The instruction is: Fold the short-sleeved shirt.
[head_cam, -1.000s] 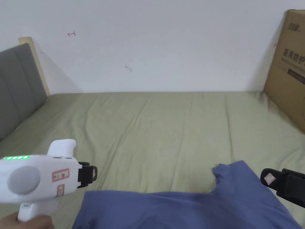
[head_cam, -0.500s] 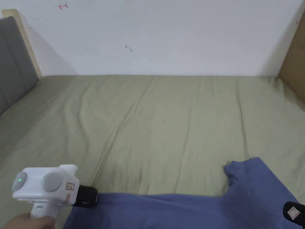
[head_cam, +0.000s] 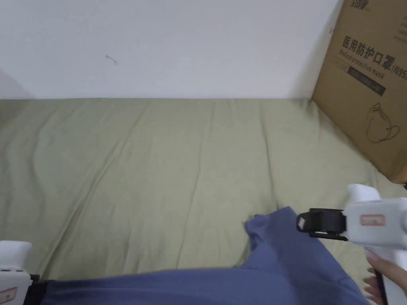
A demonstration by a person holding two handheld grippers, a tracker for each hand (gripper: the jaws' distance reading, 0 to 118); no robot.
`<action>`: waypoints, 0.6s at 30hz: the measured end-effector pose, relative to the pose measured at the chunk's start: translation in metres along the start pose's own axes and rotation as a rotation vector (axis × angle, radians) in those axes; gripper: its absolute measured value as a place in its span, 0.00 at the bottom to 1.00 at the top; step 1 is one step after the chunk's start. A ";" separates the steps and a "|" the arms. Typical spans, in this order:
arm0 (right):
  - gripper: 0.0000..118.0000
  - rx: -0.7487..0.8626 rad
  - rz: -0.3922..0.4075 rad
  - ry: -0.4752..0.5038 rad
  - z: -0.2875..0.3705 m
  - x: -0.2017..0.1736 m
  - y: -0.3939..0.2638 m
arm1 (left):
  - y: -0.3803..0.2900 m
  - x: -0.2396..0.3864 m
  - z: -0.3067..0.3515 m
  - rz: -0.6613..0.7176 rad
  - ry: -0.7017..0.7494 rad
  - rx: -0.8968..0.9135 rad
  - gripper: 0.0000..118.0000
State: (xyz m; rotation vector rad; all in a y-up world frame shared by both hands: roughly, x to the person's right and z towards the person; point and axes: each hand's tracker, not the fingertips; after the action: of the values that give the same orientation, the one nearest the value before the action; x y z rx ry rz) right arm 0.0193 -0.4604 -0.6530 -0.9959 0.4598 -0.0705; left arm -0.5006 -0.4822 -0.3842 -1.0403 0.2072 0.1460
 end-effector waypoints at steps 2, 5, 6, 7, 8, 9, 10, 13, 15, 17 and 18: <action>0.90 -0.050 0.014 -0.019 -0.030 0.003 0.012 | 0.003 0.006 0.013 0.014 -0.027 0.022 0.01; 0.89 -0.137 0.043 -0.123 -0.071 0.011 0.021 | 0.007 0.006 0.029 0.060 -0.056 0.046 0.01; 0.88 -0.152 0.058 -0.148 -0.081 0.015 0.022 | 0.007 0.006 0.034 0.063 -0.058 0.046 0.01; 0.88 -0.188 0.080 -0.159 -0.090 0.020 0.023 | 0.007 0.007 0.037 0.061 -0.056 0.044 0.01; 0.86 -0.225 0.099 -0.164 -0.095 0.019 0.022 | 0.006 0.007 0.039 0.056 -0.051 0.042 0.01; 0.81 -0.235 0.149 -0.198 -0.093 0.014 0.020 | 0.005 0.006 0.040 0.048 -0.043 0.039 0.01; 0.80 -0.192 0.185 -0.199 -0.085 0.007 0.021 | 0.005 0.002 0.038 0.042 -0.036 0.031 0.01; 0.41 -0.203 0.193 -0.154 -0.070 0.000 0.019 | 0.001 -0.008 0.034 0.081 -0.051 0.004 0.01; 0.00 -0.214 0.149 -0.077 -0.059 0.000 0.017 | -0.002 -0.013 0.028 0.118 -0.063 0.000 0.01; 0.00 -0.138 0.136 -0.085 -0.042 -0.001 0.015 | -0.004 -0.014 0.028 0.135 -0.062 0.011 0.01; 0.00 -0.083 0.119 -0.079 -0.030 -0.001 0.017 | -0.005 -0.015 0.029 0.149 -0.061 0.042 0.01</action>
State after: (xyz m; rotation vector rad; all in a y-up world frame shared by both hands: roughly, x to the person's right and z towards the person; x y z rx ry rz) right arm 0.0039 -0.4748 -0.6806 -1.0471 0.4518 0.0956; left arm -0.5115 -0.4600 -0.3623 -0.9777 0.2313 0.3062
